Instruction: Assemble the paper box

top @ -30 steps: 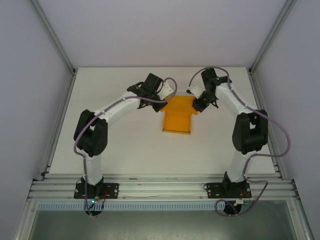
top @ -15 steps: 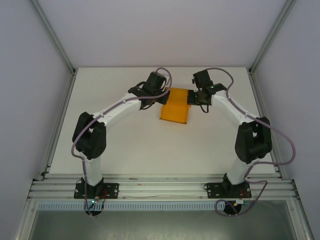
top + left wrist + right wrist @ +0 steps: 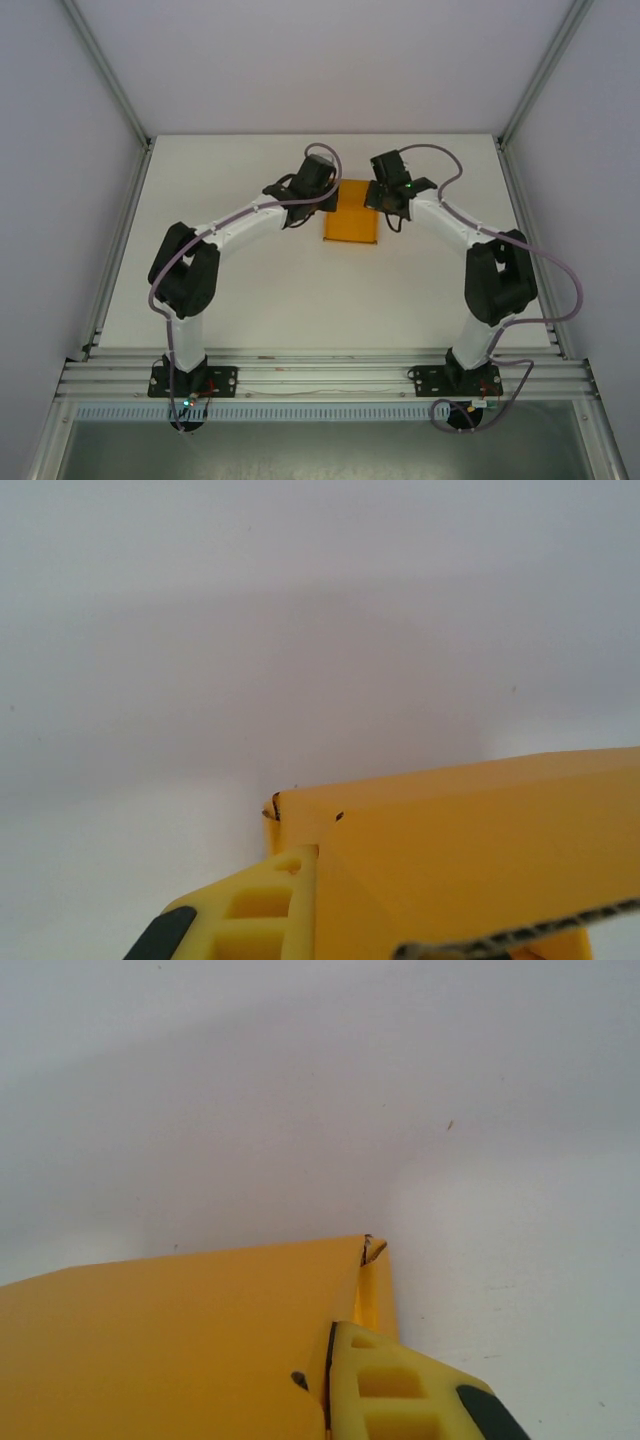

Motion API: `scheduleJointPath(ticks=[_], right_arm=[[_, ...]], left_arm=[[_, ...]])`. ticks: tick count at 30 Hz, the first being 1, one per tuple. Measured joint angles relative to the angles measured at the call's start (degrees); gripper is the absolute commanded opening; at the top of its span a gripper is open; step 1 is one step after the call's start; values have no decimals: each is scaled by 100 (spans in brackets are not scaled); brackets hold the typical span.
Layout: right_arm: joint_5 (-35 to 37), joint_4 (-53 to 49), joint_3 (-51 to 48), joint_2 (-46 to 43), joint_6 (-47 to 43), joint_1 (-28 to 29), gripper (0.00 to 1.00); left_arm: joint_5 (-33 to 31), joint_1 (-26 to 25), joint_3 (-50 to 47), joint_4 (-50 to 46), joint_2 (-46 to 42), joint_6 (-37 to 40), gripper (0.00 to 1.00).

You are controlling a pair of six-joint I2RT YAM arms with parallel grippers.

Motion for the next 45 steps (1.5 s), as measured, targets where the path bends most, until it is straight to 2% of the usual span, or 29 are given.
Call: scheduleJointPath(ticks=[20,32,41,45], right_arm=[[651,892,-562,186,190,245,6],[975,1239,-1327,-192,15,372,4],[1679,1906,-1971,-417,-339,734,2],[1950,2474,-2441,-575,-605,914,1]], left_arm=[[155,39,39,433,378,-922,0],[17,-210,-769,1305,227,-890,0],[79,-289,-1340,1609,-63,-909,6],[136,-304,-1519,1585,-205,-907,13]])
